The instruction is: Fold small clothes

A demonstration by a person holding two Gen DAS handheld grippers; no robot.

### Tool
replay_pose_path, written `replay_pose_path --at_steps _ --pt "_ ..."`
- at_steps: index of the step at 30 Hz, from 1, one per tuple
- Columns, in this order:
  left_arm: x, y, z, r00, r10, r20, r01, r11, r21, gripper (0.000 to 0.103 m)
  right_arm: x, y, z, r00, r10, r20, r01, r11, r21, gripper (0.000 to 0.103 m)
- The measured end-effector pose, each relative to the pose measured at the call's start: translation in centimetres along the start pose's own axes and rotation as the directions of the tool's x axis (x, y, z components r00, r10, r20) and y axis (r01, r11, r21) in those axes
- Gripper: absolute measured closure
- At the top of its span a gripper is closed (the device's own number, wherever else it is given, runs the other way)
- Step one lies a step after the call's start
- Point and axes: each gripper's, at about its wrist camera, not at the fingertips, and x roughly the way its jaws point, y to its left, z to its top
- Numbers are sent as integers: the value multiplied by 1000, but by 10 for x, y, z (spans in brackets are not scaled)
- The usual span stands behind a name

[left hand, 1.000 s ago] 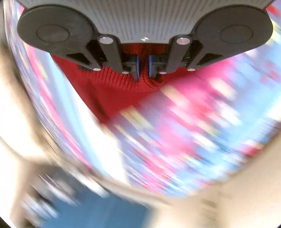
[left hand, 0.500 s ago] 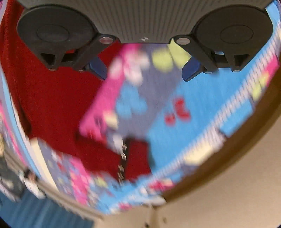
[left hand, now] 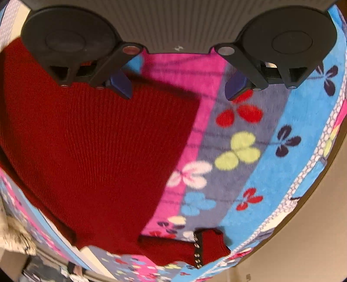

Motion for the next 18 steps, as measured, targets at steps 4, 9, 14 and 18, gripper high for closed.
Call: replay_pose_path --at_steps 4,9,14,18 --pt "-3 -3 -17 1000 -6 -13 6 999 35 8 -23 63 -82 984 161 -71 -171 973 -158 32" --pt "-4 -8 -28 1000 -17 -24 18 998 57 8 -37 103 -128 975 203 -87 -219 941 -257 23" --pt "-1 -18 -33 1000 -12 -29 14 996 85 8 -8 128 -138 998 47 -34 -56 922 -382 24" --pt "2 -27 -32 999 -27 -31 30 994 102 8 4 126 -107 999 -13 51 26 963 -268 24"
